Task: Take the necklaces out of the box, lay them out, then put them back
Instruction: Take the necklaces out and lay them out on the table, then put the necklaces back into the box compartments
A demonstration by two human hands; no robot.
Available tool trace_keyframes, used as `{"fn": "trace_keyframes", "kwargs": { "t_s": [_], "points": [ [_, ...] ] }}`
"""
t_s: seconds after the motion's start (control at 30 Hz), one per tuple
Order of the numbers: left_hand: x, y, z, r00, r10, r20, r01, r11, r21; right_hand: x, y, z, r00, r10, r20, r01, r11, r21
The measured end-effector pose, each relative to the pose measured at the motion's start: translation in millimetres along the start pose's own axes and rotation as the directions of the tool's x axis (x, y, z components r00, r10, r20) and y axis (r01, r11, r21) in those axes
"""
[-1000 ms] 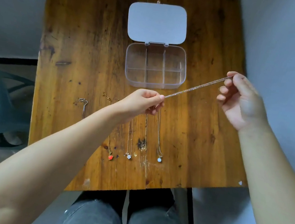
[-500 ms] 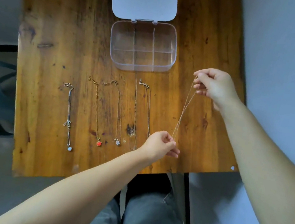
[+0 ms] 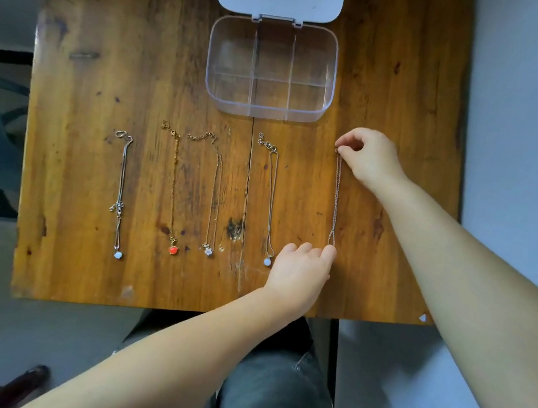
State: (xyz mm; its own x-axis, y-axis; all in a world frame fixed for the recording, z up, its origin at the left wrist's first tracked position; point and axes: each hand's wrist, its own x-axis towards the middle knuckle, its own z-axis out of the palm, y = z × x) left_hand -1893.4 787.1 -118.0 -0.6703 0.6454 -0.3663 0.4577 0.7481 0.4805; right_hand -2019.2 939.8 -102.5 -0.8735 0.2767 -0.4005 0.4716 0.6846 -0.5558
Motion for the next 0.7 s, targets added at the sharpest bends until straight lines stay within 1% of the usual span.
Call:
{"fn": "trace_keyframes", "kwargs": {
  "t_s": [0.17, 0.23, 0.3, 0.33, 0.4, 0.47, 0.53, 0.6, 0.7],
  "points": [
    [-2, 1, -5, 0.996, -0.018, 0.087, 0.004, 0.987, 0.160, -6, -6, -8, 0.997, 0.069, -0.021, -0.067, 0.994, 0.089],
    [-8, -1, -14, 0.992, -0.016, 0.126, -0.004, 0.987, 0.159, -11, -14, -11, 0.996, 0.095, -0.003, -0.094, 0.990, 0.102],
    [-18, -13, -28, 0.991, -0.014, 0.135, 0.000, 0.995, 0.104, -18, -30, -8, 0.995, 0.068, 0.073, -0.071, 0.997, 0.041],
    [-25, -24, -37, 0.992, -0.024, 0.120, 0.018, 0.999, 0.049, -22, -41, -2, 0.991, 0.039, 0.126, -0.039, 0.999, 0.001],
    [-44, -57, -58, 0.997, -0.067, 0.043, 0.069, 0.997, -0.038, -30, -71, 16, 0.974, -0.035, 0.224, 0.046, 0.998, -0.044],
    [-68, -101, -77, 0.988, -0.147, -0.056, 0.144, 0.988, -0.056, -35, -104, 43, 0.944, -0.130, 0.303, 0.153, 0.987, -0.054],
    [-93, -149, -89, 0.955, -0.260, -0.144, 0.254, 0.965, -0.061, -37, -139, 76, 0.909, -0.226, 0.350, 0.266, 0.961, -0.072],
    [-117, -190, -92, 0.902, -0.370, -0.220, 0.369, 0.928, -0.050, -39, -171, 109, 0.871, -0.325, 0.367, 0.383, 0.919, -0.096],
    [-142, -223, -86, 0.832, -0.487, -0.265, 0.490, 0.870, -0.059, -40, -205, 151, 0.803, -0.455, 0.385, 0.546, 0.821, -0.169]
  ]
}}
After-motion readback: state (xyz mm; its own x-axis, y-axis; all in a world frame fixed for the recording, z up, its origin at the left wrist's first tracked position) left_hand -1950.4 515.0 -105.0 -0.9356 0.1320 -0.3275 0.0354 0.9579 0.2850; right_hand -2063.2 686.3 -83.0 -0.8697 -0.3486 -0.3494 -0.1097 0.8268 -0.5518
